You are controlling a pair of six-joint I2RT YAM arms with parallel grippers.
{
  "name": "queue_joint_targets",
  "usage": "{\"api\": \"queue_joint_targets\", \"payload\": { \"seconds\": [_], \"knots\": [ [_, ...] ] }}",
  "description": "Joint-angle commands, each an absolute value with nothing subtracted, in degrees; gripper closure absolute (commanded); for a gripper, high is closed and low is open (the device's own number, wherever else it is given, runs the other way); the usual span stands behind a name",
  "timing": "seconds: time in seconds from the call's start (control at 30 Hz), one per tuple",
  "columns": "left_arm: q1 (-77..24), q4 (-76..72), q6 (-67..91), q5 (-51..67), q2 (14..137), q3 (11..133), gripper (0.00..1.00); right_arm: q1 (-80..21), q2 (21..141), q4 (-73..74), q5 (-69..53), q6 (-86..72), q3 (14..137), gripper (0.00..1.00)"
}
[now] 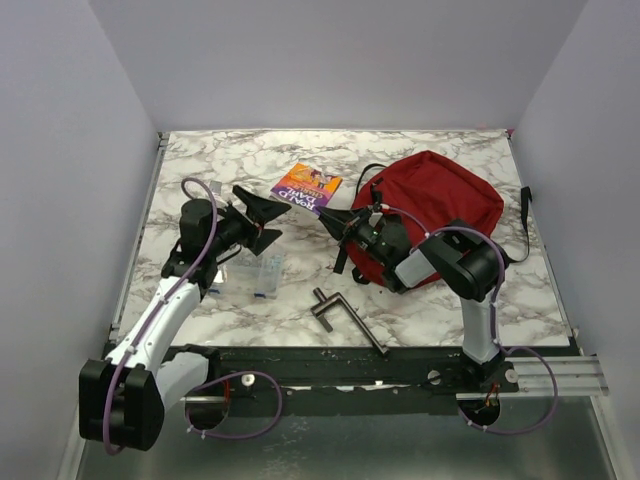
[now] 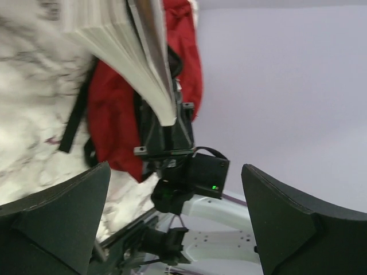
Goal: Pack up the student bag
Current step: Pick up the book from the center of the board.
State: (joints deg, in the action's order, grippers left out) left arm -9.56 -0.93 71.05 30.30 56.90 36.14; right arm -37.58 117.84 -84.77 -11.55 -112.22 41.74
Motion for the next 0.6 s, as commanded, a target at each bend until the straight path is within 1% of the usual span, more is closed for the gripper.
{"api": "queue_joint_targets", "payload": {
  "seconds": [0.0, 0.13, 0.37, 0.57],
  "knots": [
    [-13.69, -15.69, 78.98, 28.26, 59.83, 38.17, 0.02, -38.01, 113.06, -91.94, -11.9, -112.88, 40.96, 1.0],
    [-15.5, -20.19, 79.88, 27.22, 64.12, 38.95, 0.02, -37.97, 111.13, -92.46, -10.65, -113.49, 38.63, 1.0],
    [-19.55, -22.66, 75.9, 18.93, 67.31, 41.14, 0.02, -38.96, 110.47, -91.32, -11.73, -112.69, 39.53, 1.0],
    [-22.17, -24.43, 76.16, 13.65, 69.73, 41.68, 0.1, -39.3, 107.7, -87.54, -10.64, -109.76, 38.22, 1.0]
  ]
}}
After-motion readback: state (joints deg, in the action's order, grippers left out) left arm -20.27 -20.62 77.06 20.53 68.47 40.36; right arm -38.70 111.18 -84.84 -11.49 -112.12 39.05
